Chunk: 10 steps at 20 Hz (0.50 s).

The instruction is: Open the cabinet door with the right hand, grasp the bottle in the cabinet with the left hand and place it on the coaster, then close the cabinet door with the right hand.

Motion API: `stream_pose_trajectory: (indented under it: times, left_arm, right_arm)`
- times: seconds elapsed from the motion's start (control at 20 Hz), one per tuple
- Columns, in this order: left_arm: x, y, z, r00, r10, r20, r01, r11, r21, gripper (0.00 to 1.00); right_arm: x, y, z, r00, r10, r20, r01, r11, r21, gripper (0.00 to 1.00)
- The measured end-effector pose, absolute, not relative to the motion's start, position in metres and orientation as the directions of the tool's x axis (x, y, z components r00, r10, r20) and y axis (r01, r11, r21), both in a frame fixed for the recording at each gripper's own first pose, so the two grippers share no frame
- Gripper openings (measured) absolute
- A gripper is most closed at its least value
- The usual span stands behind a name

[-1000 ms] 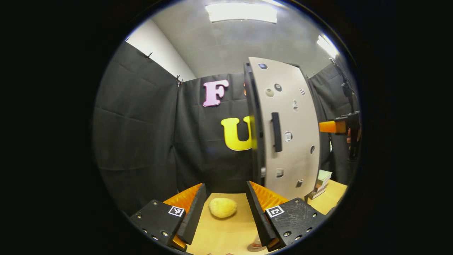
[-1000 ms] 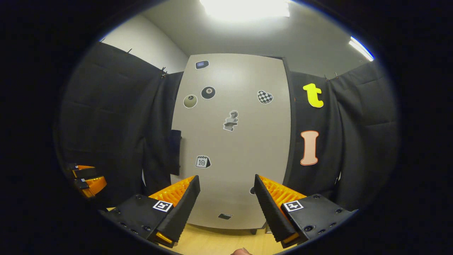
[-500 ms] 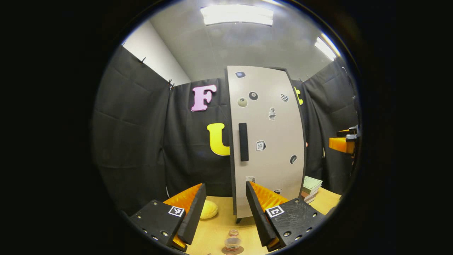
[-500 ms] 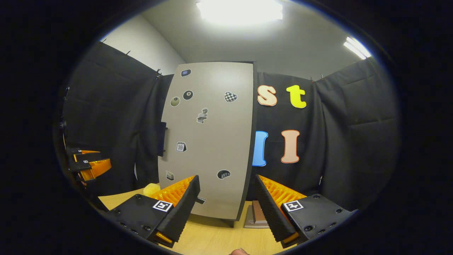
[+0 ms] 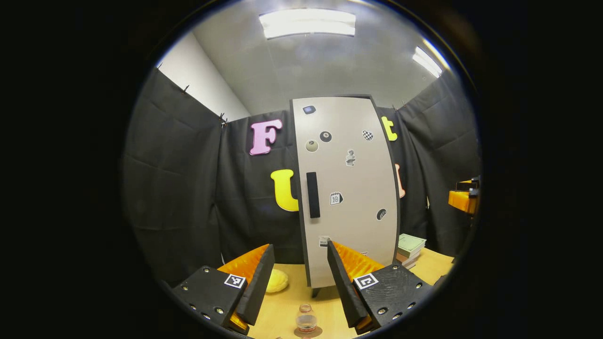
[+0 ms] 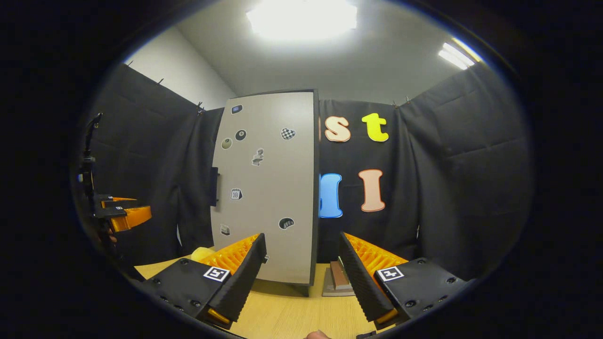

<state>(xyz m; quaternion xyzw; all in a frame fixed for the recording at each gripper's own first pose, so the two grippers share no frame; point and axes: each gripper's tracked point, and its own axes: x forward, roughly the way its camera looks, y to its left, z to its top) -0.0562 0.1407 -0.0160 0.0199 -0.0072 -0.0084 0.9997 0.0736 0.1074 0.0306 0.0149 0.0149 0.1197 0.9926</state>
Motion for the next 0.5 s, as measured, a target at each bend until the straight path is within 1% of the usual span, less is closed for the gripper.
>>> stream_pose_trajectory:
  times: [0.05, 0.1, 0.15, 0.2, 0.25, 0.4, 0.5]
  left_arm:
    - [-0.057, 0.14, -0.015, 1.0, -0.027, 0.017, 0.026, 0.999, 0.038, 0.65]
    - [-0.058, 0.142, -0.013, 0.999, -0.029, 0.019, 0.029, 0.999, 0.043, 0.65]
    - [-0.058, 0.144, -0.012, 0.999, -0.028, 0.028, 0.026, 0.999, 0.047, 0.63]
    - [-0.059, 0.145, -0.009, 0.999, -0.029, 0.038, 0.027, 0.999, 0.045, 0.63]
    - [-0.063, 0.145, -0.006, 0.998, -0.032, 0.049, 0.03, 0.999, 0.041, 0.65]
    - [-0.069, 0.149, -0.001, 0.997, -0.036, 0.073, 0.034, 0.999, 0.038, 0.65]
    - [-0.074, 0.152, -0.004, 0.997, -0.034, 0.068, 0.031, 0.999, 0.042, 0.65]
  right_arm:
    - [0.073, 0.106, 0.033, 0.974, 0.226, -0.019, -0.225, 0.974, 0.03, 0.97]
    - [0.071, 0.108, 0.034, 0.975, 0.223, -0.013, -0.223, 0.974, 0.033, 0.98]
    - [0.07, 0.112, 0.036, 0.974, 0.225, -0.009, -0.224, 0.974, 0.038, 0.94]
    - [0.068, 0.112, 0.039, 0.974, 0.225, -0.001, -0.224, 0.974, 0.039, 0.97]
    - [0.068, 0.113, 0.04, 0.975, 0.221, 0.003, -0.221, 0.975, 0.035, 0.97]
    - [0.063, 0.116, 0.039, 0.977, 0.213, -0.004, -0.213, 0.976, 0.036, 0.97]
    - [0.061, 0.117, 0.039, 0.978, 0.208, -0.006, -0.208, 0.977, 0.049, 0.97]
